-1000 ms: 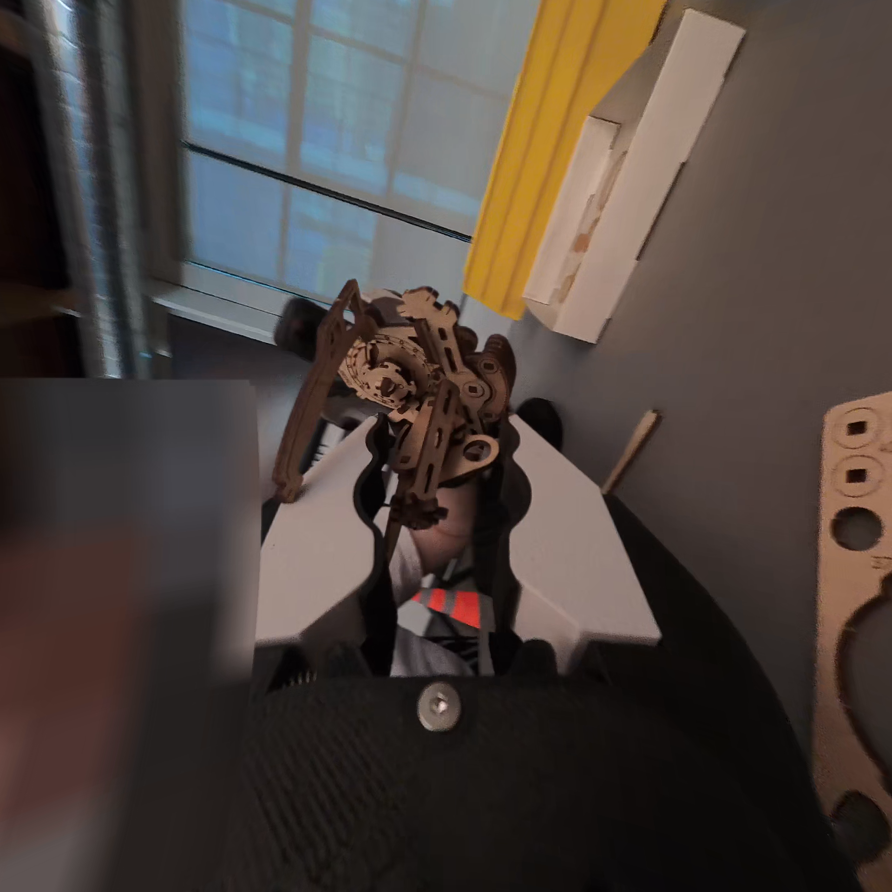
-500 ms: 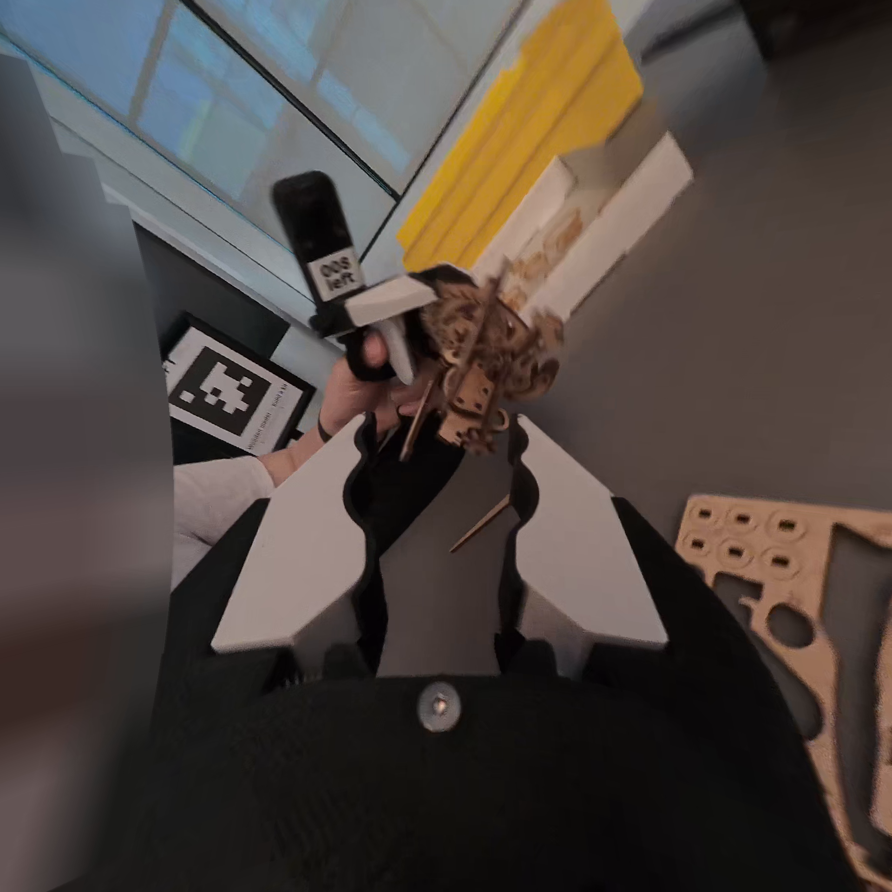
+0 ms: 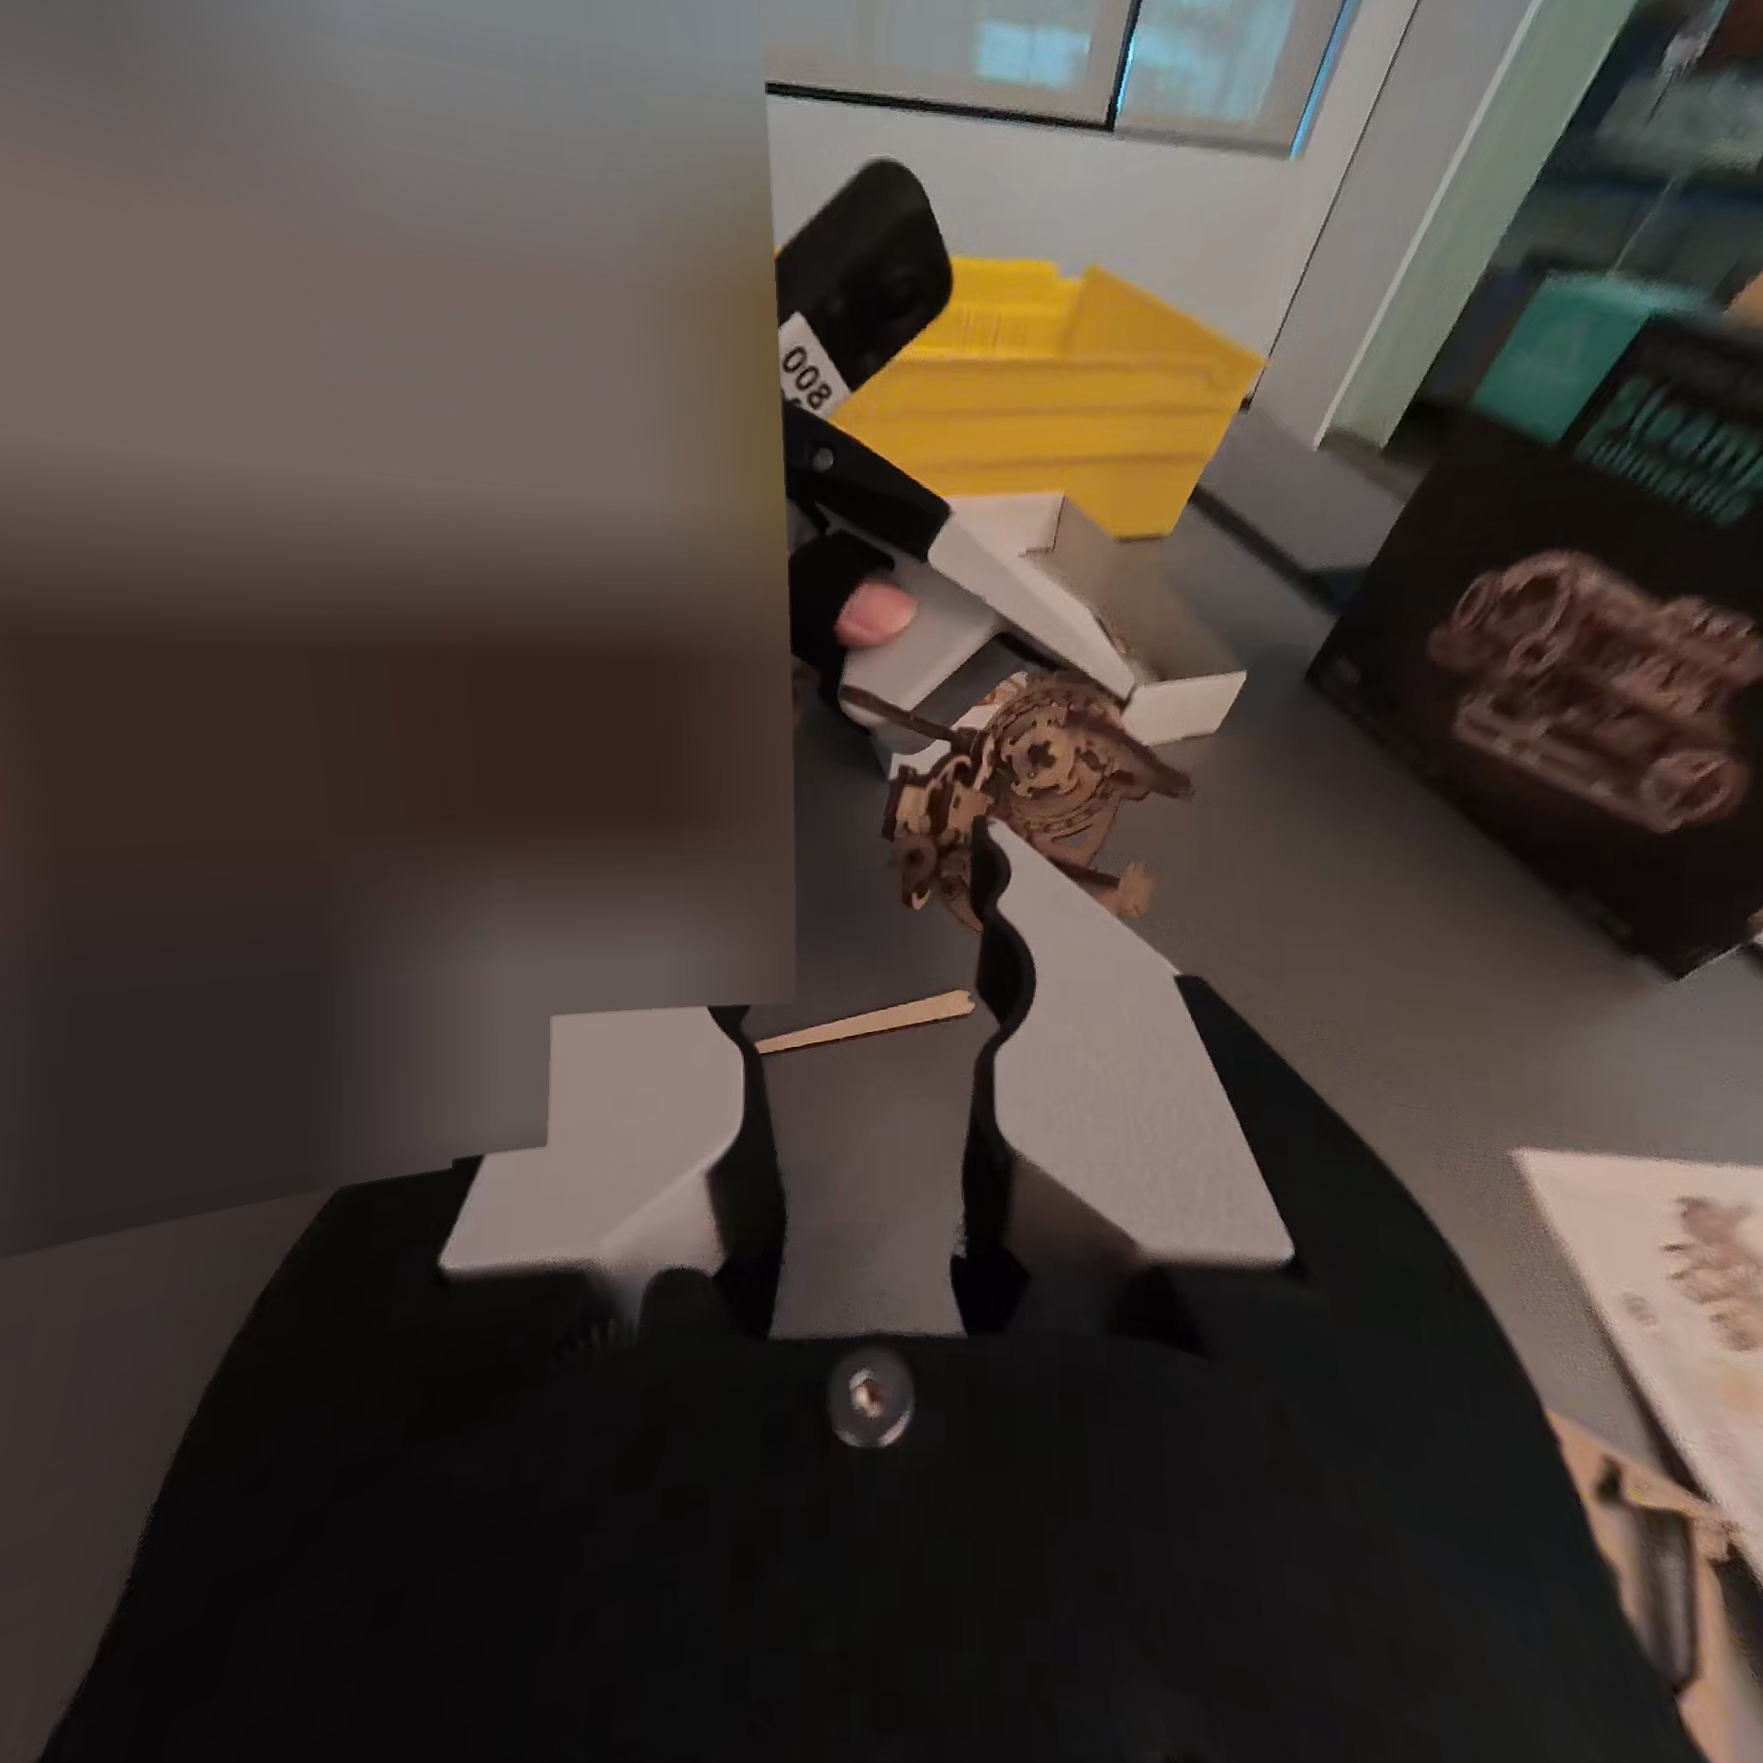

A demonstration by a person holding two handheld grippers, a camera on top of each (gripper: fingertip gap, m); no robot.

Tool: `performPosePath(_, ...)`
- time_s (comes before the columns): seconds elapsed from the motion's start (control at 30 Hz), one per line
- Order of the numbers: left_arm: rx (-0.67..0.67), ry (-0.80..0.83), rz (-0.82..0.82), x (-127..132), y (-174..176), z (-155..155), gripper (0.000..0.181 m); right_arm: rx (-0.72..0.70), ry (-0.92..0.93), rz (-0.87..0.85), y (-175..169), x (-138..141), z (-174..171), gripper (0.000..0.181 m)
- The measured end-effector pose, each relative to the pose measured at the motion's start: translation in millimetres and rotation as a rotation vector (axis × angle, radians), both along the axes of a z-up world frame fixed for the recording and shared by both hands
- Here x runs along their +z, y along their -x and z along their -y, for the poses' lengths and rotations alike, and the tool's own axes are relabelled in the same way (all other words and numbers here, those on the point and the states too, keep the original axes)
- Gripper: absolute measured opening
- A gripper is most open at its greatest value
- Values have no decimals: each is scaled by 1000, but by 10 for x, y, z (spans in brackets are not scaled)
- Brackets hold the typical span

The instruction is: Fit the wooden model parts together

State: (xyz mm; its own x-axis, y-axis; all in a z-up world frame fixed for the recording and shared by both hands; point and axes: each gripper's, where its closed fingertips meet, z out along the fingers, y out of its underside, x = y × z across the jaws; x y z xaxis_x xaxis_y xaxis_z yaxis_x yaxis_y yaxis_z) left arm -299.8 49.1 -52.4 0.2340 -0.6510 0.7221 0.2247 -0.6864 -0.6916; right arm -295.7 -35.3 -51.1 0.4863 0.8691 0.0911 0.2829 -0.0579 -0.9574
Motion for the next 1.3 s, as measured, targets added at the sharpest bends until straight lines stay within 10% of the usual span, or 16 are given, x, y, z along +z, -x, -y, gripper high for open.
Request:
performPosePath(0.03, 6, 5, -1, -12, -7, 0, 0, -21, 24, 1, 3, -43, -38, 40)
performPosePath(0.33, 50, 22, 7, -35, -30, 7, 1, -133, -106, 234, 23, -264, -238, 14)
performPosePath(0.53, -38, -6, 118, 228, -21, 54, 26, -88, 205, -119, -158, -21, -254, 13)
performPosePath(0.93, -100, -1001, -115, 595, -87, 593, 61, 113, 699, -782, -609, 516, -217, 12)
performPosePath(1.3, 13, -1370, -368, 517, -302, 882, 54, 53, 530, -670, -481, 631, -88, 12)
